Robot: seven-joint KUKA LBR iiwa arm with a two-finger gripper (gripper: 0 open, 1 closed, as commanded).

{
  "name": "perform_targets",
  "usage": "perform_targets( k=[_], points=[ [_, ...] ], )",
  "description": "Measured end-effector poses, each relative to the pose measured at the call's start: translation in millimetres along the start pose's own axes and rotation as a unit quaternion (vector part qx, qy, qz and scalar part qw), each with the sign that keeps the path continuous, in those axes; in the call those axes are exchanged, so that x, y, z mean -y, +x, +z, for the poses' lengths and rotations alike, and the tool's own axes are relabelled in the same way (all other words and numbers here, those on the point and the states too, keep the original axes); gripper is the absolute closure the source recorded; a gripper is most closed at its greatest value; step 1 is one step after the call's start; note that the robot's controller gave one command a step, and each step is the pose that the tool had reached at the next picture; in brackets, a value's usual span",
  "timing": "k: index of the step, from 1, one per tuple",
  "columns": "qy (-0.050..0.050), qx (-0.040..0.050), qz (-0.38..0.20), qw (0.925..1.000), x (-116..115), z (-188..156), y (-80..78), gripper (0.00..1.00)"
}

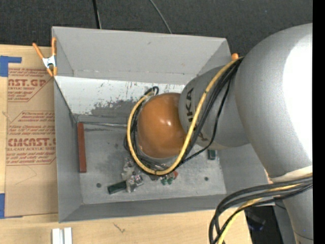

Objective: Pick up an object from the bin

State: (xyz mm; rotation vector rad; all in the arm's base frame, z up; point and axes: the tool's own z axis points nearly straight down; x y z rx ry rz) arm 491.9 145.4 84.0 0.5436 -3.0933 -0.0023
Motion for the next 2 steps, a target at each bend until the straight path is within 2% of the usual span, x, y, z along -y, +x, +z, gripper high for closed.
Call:
perform_targets(
  k=[1,2],
  points=[
    [0.0,-0.0001,0.0,1.0,0.1,0.0,0.0,1.0],
    [0.001,0.0016,-0.008,1.0,-6.0,-146.4,-7.1,1.0]
  ],
)
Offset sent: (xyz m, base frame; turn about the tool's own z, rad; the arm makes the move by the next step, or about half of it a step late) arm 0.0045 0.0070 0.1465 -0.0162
